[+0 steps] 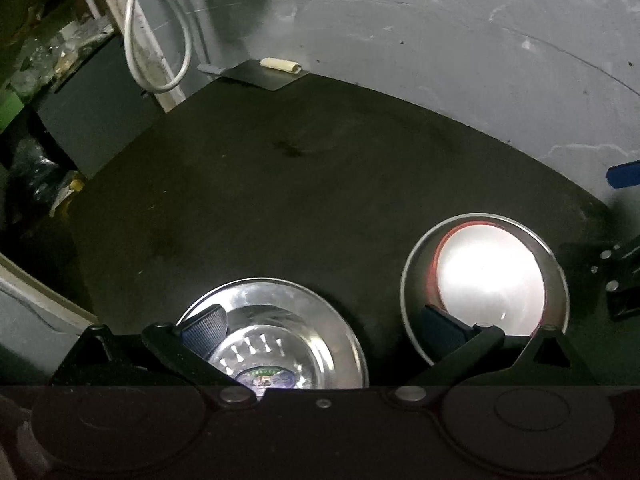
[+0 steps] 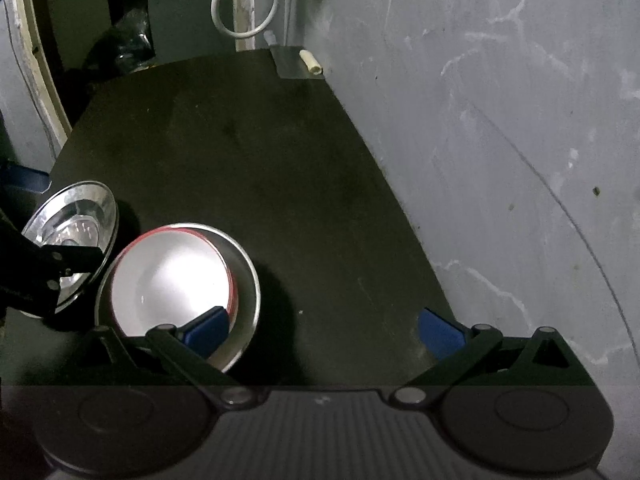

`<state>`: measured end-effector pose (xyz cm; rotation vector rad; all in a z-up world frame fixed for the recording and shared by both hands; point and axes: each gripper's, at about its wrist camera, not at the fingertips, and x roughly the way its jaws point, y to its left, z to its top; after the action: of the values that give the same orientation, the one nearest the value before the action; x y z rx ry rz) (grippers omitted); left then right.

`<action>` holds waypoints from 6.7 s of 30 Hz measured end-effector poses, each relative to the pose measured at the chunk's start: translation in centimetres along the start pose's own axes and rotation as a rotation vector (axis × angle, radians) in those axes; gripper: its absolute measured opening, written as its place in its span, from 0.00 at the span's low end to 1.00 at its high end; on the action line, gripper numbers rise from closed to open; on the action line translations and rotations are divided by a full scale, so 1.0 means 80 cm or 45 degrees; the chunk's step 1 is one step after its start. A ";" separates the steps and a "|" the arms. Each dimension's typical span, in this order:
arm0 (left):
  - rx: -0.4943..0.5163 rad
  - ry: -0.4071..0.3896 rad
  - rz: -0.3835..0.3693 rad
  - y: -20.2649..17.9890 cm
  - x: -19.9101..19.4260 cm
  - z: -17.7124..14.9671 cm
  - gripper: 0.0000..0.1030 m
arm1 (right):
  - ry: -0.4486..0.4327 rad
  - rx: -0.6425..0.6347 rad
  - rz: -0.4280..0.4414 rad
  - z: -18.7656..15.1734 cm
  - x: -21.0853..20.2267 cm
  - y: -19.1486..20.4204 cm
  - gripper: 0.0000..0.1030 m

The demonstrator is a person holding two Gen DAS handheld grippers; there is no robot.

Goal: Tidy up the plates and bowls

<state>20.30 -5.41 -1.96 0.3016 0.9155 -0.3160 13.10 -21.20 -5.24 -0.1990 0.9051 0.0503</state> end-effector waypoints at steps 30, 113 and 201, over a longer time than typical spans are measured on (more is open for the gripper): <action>0.298 0.030 0.031 -0.056 0.030 0.021 0.94 | 0.136 0.056 0.054 -0.012 0.032 -0.027 1.00; -0.513 0.139 -0.489 0.017 0.027 -0.002 0.07 | 0.275 0.638 0.521 0.006 0.049 -0.076 0.10; -1.125 0.052 -0.178 0.200 -0.002 -0.122 0.07 | 0.469 0.085 0.724 0.140 0.094 0.136 0.12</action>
<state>19.40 13.00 -5.54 -0.5725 1.0325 -0.0110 25.03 -8.67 -6.07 0.1223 1.3073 0.5235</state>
